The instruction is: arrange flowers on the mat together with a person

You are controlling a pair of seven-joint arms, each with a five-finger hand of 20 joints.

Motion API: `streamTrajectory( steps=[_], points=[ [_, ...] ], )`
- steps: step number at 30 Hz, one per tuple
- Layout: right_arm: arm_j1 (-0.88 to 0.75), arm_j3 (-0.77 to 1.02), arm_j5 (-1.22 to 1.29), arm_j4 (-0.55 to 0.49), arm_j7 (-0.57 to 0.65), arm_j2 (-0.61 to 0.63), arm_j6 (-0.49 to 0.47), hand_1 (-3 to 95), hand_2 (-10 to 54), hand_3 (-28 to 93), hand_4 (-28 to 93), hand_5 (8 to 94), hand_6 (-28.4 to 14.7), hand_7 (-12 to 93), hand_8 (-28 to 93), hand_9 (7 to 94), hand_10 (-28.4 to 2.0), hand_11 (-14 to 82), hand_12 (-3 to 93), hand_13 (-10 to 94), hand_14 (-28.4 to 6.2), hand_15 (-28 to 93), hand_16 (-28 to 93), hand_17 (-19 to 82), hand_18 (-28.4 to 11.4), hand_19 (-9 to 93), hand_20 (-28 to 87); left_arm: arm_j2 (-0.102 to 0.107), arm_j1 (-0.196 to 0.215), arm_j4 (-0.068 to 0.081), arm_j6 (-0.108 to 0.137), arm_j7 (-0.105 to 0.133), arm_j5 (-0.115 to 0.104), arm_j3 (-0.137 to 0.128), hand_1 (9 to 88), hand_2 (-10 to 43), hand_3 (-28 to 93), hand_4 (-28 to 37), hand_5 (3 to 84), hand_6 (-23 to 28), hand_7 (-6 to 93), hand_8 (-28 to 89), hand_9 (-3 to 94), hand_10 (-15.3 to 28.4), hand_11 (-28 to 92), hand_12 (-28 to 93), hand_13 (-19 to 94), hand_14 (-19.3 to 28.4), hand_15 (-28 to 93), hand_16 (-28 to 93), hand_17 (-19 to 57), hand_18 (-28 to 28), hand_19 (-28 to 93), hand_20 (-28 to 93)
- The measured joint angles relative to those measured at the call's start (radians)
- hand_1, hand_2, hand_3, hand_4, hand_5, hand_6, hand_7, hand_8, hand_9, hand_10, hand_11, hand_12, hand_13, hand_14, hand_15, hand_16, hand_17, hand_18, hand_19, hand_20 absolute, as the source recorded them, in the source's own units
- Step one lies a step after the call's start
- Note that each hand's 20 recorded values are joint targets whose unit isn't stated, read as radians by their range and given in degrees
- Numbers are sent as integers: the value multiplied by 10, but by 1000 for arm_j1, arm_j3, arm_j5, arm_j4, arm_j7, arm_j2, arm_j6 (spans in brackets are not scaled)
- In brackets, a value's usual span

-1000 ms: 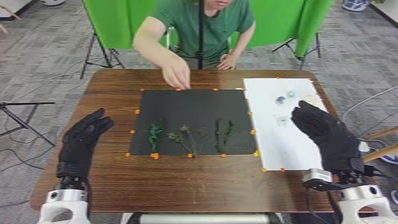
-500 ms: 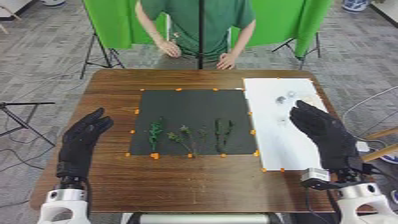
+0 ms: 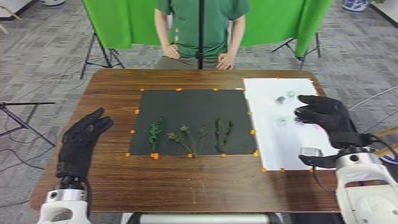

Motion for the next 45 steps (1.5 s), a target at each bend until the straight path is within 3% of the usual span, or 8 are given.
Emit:
streamTrajectory(
  steps=[3, 7, 11, 25, 33, 45],
  points=[
    [58, -38, -127, 19, 70, 66, -53, 317, -95, 678, -215, 536, 0, 139, -85, 609, -143, 103, 170, 815, -79, 269, 239, 424, -175, 616, 388, 3, 1, -1, 2, 1, 0, 0, 321, -95, 672, -197, 459, 22, 142, -68, 457, 129, 174, 130, 390, 161, 131, 36, 93, 106, 23, 199],
    [161, -149, -348, 51, 193, 157, -173, 356, -95, 674, -243, 552, 8, 141, -86, 624, -138, 98, 172, 908, -25, 445, 235, 484, -180, 831, 366, 6, 1, -1, 2, 1, 0, 0, 321, -95, 672, -197, 459, 22, 141, -67, 457, 129, 174, 130, 389, 161, 132, 36, 94, 107, 23, 199],
    [263, -246, -485, 94, 251, 213, -280, 361, -95, 683, -256, 556, 14, 142, -88, 608, -133, 91, 173, 926, -7, 519, 231, 505, -177, 891, 358, 8, 1, -1, 3, 1, 0, 0, 322, -95, 672, -197, 460, 22, 142, -67, 457, 129, 175, 129, 389, 161, 132, 35, 94, 107, 23, 200],
    [522, -484, -490, 230, 277, 272, -428, 366, -95, 671, -262, 561, 25, 143, -90, 674, -130, 121, 178, 937, 2, 589, 203, 536, -179, 932, 335, 9, 2, -2, 6, 0, 0, -1, 321, -95, 672, -197, 459, 22, 141, -67, 456, 129, 177, 128, 389, 160, 135, 34, 94, 107, 23, 200],
    [602, -573, -495, 318, 282, 275, -448, 358, -95, 678, -262, 563, 32, 147, -94, 682, -129, 129, 178, 937, 7, 599, 195, 543, -179, 932, 341, 15, 3, -2, 10, 1, -2, 0, 322, -95, 669, -197, 460, 23, 140, -66, 457, 130, 177, 129, 389, 160, 135, 34, 94, 107, 23, 200],
    [599, -609, -507, 346, 287, 273, -439, 424, -95, 687, -279, 615, 49, 178, -107, 746, -118, 187, 196, 937, 11, 642, 186, 556, -178, 932, 367, 17, 3, -2, 11, 0, -3, -1, 321, -95, 669, -195, 460, 23, 140, -66, 456, 131, 176, 129, 388, 162, 135, 34, 95, 107, 24, 201]
  ],
)
